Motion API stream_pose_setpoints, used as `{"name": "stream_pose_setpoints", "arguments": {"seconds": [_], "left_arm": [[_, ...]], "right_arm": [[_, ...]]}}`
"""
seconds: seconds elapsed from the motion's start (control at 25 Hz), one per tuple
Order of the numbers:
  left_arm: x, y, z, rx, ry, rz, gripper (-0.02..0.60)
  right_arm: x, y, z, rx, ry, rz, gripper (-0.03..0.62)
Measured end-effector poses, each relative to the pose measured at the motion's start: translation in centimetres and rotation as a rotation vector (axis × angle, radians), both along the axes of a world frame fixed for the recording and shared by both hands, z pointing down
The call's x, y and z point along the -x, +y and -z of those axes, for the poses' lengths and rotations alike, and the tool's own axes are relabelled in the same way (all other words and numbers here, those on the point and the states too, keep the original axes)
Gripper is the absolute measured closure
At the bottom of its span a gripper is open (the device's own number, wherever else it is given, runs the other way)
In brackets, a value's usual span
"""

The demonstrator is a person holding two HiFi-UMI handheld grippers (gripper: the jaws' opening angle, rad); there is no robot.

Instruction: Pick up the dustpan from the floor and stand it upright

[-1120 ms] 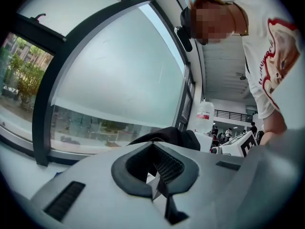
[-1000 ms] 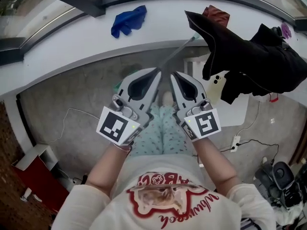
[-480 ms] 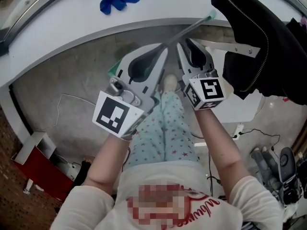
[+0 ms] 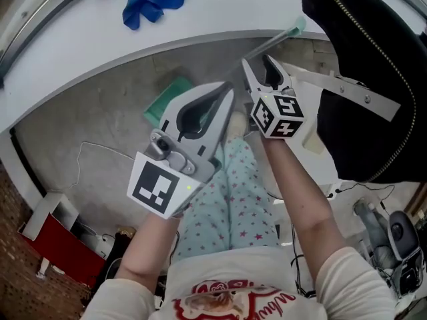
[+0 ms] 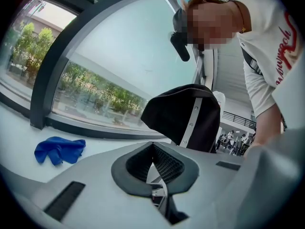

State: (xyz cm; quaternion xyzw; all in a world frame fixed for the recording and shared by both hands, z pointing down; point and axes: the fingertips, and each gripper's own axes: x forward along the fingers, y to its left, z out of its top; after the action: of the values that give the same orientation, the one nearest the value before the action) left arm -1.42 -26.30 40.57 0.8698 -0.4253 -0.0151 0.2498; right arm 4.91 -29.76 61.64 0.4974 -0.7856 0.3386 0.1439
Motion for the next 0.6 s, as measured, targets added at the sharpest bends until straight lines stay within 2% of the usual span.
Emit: {"name": "stream_pose_setpoints", "arguments": {"seconds": [0.32, 0.6], "left_arm": [[-1.3, 0.3, -0.9, 0.014, 0.013, -0.036, 0.578], [-1.7, 1.0, -1.4, 0.039, 0.02, -0.083, 0.578]], "right_arm": [[-1.6, -1.3, -5.3, 0.103, 0.045, -0.087, 0.352], [-2.6, -2.0, -7.6, 0.176, 0.04, -0.161, 0.347]]}}
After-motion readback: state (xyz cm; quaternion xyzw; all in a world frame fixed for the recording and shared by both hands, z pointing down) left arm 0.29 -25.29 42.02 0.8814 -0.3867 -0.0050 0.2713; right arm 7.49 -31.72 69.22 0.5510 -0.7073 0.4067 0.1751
